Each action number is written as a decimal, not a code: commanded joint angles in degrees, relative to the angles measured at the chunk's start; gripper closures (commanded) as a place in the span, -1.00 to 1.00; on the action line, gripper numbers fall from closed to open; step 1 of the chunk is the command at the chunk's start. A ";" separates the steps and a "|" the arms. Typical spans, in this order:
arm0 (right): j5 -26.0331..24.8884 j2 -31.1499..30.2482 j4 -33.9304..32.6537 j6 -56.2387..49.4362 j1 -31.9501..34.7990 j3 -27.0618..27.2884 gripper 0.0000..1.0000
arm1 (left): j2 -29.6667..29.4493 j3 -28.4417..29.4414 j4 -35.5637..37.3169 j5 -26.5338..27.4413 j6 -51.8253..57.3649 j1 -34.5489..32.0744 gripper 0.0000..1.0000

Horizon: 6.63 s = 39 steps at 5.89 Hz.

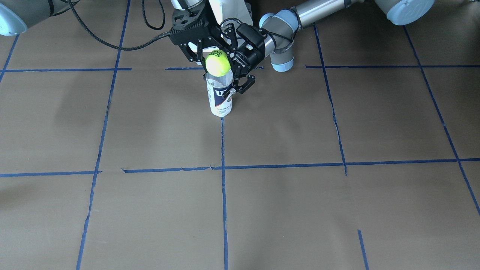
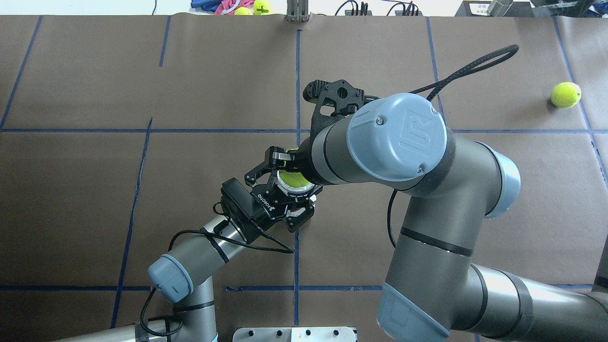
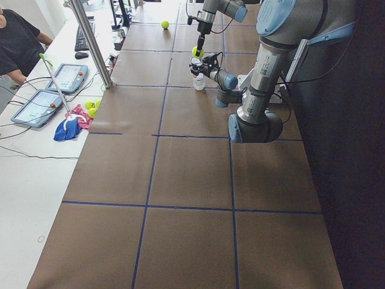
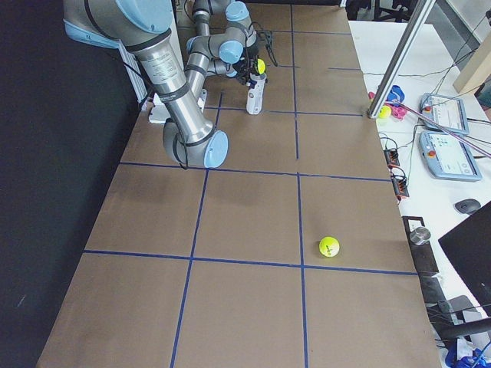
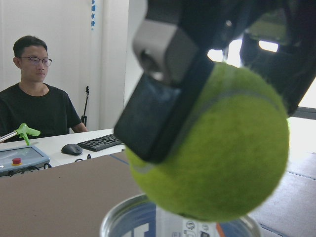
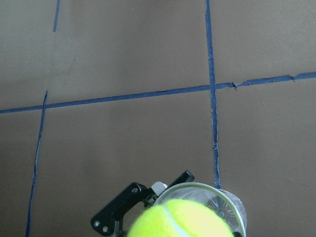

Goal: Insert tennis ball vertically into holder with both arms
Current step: 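Open the right gripper to drop the ball into the can, then move the right gripper away to the second tennis ball, then grasp the second tennis ball with the right gripper, then carry the second ball with the right gripper over the can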

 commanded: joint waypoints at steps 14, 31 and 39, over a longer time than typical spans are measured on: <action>16.17 -14.01 2.71 -50.71 37.23 -26.57 -0.83 | 0.42 -1.14 -0.20 0.00 0.00 1.42 -0.98; 11.72 -15.24 27.95 -68.52 42.19 -60.03 -0.58 | 0.24 -1.14 -0.11 0.09 0.09 1.24 -0.98; 32.44 -16.38 -0.79 -38.06 33.11 -10.00 1.00 | 0.42 -1.15 -0.11 0.09 0.09 1.24 -0.98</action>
